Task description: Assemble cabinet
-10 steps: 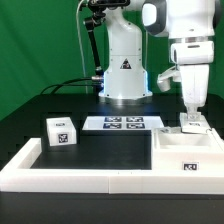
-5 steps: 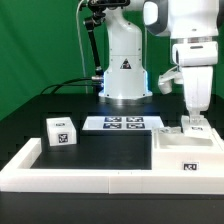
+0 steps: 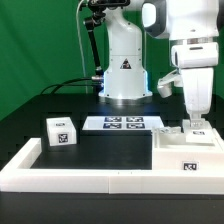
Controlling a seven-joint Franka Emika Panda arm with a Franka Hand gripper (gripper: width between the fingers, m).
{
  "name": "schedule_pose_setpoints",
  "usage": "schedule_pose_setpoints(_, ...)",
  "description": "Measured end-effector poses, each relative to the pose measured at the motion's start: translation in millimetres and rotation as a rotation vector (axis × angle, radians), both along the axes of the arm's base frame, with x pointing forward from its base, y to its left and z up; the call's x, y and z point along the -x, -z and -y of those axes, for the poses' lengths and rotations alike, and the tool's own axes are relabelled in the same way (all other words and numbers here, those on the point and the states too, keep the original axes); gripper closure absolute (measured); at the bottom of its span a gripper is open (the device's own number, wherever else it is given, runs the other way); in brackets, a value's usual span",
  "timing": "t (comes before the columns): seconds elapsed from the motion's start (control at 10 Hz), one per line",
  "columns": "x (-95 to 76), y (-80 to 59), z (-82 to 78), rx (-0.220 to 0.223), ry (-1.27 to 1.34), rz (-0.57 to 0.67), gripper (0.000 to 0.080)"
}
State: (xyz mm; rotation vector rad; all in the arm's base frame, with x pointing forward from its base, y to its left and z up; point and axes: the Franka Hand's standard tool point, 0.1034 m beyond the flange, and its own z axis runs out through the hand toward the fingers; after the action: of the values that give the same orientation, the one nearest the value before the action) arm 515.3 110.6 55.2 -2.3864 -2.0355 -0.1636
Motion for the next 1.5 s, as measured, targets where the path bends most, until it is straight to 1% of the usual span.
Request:
schedule_pose_setpoints(0.1, 2.7, 0.0, -0.2, -0.007, 0.0, 0.017, 0.0729)
schedule_pose_setpoints(0.4, 2.7, -0.1, 0.1, -0.007, 0.002, 0.018, 0.0729)
schedule_pose_setpoints(0.5, 0.2, -0.2, 1.5, -0.007, -0.013, 0.021, 0.0729)
schedule_pose_setpoints(0.9, -42.9, -2.5, 5.0, 0.014, -0.043, -0.016, 0.0729)
schedule_pose_setpoints(1.1, -50.1, -1.6, 6.3, 0.014, -0.037, -0.022, 0.0729)
schedule_pose_setpoints(1.3, -63.0, -1.4, 8.1, 0.013, -0.029, -0.019, 0.0729)
schedule_pose_setpoints(1.5, -63.0, -0.9, 8.2, 0.016, -0.031, -0.028, 0.0729)
